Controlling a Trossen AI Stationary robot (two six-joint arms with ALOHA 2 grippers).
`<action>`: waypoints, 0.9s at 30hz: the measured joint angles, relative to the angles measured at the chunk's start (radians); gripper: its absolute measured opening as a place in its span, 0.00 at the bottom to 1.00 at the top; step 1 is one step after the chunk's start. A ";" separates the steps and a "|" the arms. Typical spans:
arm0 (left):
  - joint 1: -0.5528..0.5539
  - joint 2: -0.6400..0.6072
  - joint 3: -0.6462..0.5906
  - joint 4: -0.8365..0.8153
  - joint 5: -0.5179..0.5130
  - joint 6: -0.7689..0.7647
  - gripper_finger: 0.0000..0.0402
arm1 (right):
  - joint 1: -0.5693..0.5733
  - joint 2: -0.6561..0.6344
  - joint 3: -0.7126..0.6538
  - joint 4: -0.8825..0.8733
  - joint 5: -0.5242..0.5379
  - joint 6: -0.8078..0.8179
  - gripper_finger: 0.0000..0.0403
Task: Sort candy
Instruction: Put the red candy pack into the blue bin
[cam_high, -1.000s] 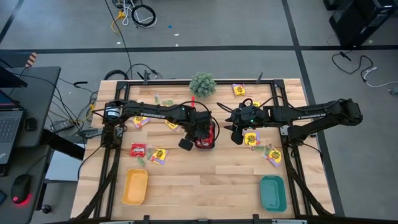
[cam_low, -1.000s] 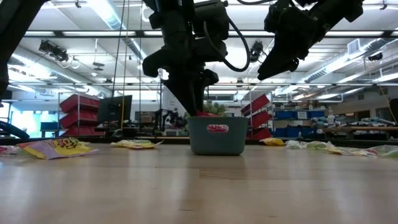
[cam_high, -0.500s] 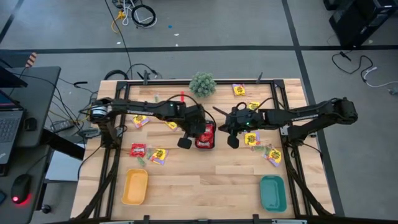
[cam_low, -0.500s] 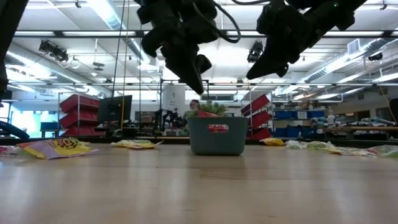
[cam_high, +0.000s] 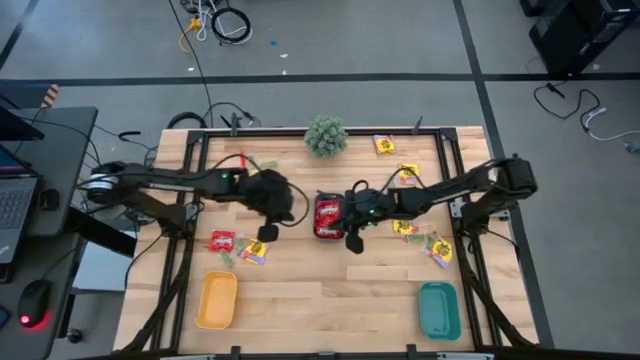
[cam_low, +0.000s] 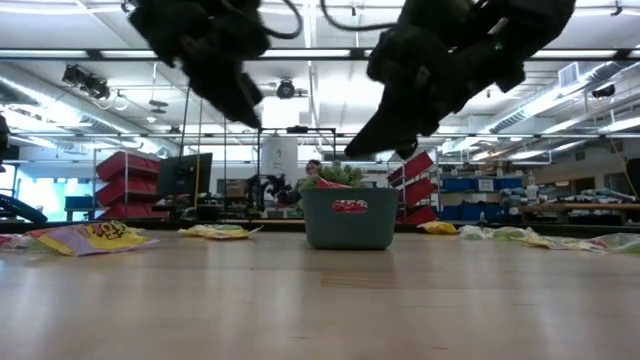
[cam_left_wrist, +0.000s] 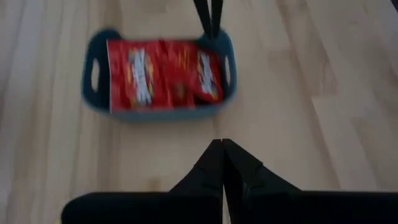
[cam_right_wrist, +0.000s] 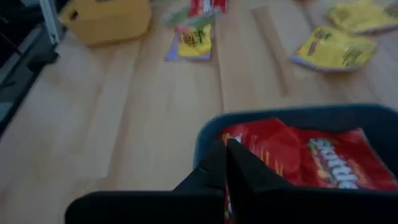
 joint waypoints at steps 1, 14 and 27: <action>-0.003 -0.027 -0.019 -0.012 -0.008 -0.020 0.00 | 0.000 0.019 0.012 0.003 0.000 0.000 0.00; -0.083 -0.166 -0.112 -0.310 -0.095 -0.295 0.00 | -0.019 0.079 0.046 -0.034 0.035 -0.018 0.00; -0.203 -0.165 -0.112 -0.541 -0.104 -0.510 0.01 | -0.024 0.078 0.045 -0.058 0.059 -0.044 0.02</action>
